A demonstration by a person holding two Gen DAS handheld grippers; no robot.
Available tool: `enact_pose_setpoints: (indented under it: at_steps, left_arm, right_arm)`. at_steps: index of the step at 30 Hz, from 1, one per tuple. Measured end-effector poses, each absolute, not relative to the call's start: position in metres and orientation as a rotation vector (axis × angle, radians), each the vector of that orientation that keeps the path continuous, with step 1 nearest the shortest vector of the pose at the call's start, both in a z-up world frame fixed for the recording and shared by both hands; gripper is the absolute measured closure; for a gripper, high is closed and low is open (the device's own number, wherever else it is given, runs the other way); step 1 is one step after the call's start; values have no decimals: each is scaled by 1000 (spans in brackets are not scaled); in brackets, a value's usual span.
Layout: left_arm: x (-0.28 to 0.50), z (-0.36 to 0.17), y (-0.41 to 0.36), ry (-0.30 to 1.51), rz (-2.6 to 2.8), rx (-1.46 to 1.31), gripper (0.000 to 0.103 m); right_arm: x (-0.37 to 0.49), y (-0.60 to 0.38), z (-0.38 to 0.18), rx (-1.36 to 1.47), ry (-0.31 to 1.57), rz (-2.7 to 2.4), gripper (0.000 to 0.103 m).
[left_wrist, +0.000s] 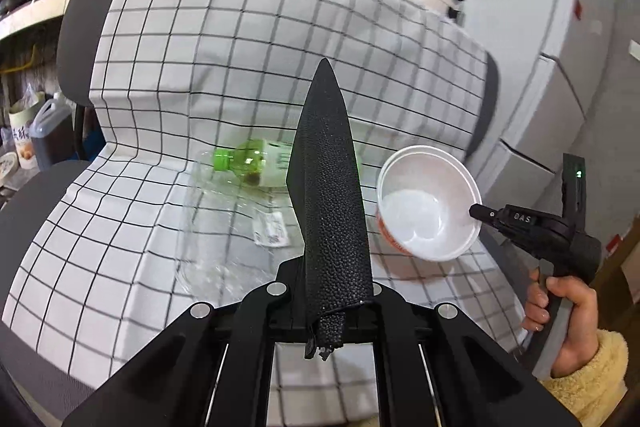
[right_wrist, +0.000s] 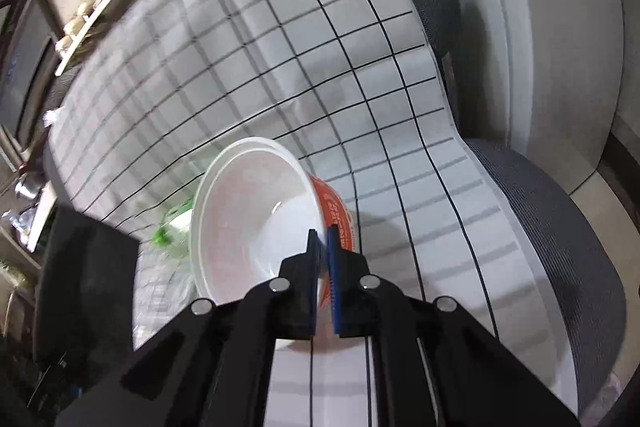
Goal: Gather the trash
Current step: 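Grasp the orange-and-white paper bowl rim with the right tool while the left holds the case, then carry the bowl and black case over the bin and open both tools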
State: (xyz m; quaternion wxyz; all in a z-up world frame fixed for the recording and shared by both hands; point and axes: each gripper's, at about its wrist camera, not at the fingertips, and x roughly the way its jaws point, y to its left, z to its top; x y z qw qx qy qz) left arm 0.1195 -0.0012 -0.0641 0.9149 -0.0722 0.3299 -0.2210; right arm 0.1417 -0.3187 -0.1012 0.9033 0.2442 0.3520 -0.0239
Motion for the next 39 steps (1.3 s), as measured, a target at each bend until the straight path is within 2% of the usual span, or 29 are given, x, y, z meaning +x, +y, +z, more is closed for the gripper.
enact_pose_setpoints:
  at_steps: [9,19,26,29,31,39]
  left_arm:
    - [62,-63,-29,673,-580,-126,96]
    - [9,-76,-96,713,-809,-83,96]
    - [-8,-79,-137,724,-904,-33,96]
    - [-8,-81,-148,742,-922,-32,96]
    - [-9,-84,-154,747,-926,-20,96]
    - [-21,-94,-167,778,-984,25,96]
  right_arm:
    - [24,-313,-88,474,720,-42,98]
    - [-108,-371,-94,549,706,-263,98]
    - [-174,-418,-126,613,787,-482,96]
    - [-182,-433,-150,692,850,-525,90]
    - [-183,-439,-164,720,882,-555,78]
    - [-189,-431,-155,639,824,-579,76]
